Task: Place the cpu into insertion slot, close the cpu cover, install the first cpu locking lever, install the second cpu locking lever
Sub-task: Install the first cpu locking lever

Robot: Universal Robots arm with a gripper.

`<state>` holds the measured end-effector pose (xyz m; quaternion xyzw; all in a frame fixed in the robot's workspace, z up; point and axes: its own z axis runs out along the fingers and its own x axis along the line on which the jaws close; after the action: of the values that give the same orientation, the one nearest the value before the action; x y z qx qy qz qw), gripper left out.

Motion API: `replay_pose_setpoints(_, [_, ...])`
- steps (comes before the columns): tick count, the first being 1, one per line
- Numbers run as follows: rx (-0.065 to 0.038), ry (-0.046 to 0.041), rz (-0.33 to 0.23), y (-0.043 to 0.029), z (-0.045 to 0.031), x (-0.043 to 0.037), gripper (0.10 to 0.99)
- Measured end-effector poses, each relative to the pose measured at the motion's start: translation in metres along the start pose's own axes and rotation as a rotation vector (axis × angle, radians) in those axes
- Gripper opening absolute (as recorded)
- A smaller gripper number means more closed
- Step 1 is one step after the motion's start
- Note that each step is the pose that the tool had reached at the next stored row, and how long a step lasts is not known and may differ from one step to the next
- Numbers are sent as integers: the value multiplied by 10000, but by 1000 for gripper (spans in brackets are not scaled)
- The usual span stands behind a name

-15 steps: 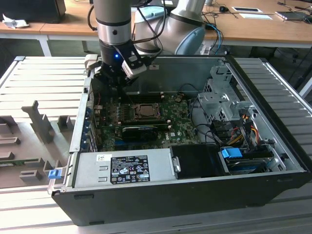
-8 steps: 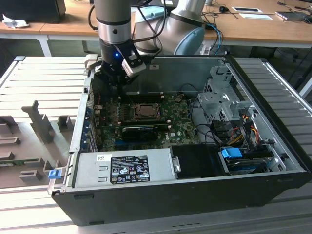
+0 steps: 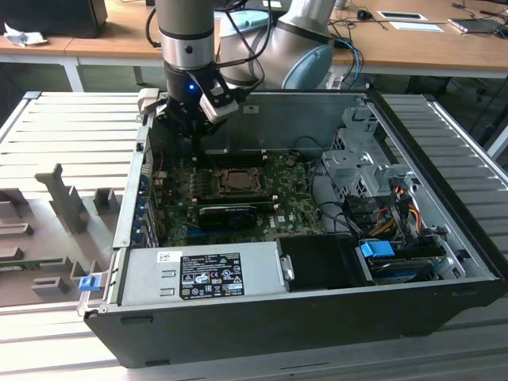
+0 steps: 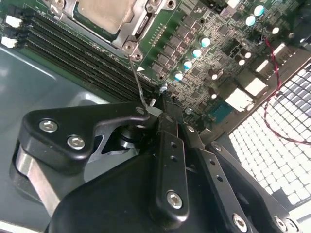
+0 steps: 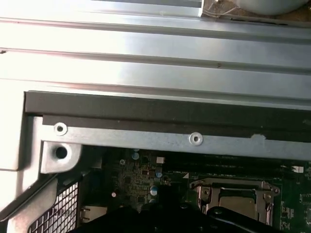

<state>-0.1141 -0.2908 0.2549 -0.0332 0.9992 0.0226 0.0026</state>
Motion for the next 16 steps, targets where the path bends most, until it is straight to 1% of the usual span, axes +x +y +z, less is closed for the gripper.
replay_pose_setpoints(5, [-1, 9, 3, 6, 11, -64, 106])
replay_pose_setpoints(7, [-1, 12, 4, 4, 13, -105, 106])
replay_pose_setpoints(8, [-1, 17, 3, -1, 13, -180, 106])
replay_pose_setpoints(10, [-2, 33, 3, -7, 14, -273, 106])
replay_pose_setpoints(12, [-3, 49, 7, -11, 14, -338, 106])
replay_pose_setpoints(16, [-6, 89, 7, -22, 17, -495, 106])
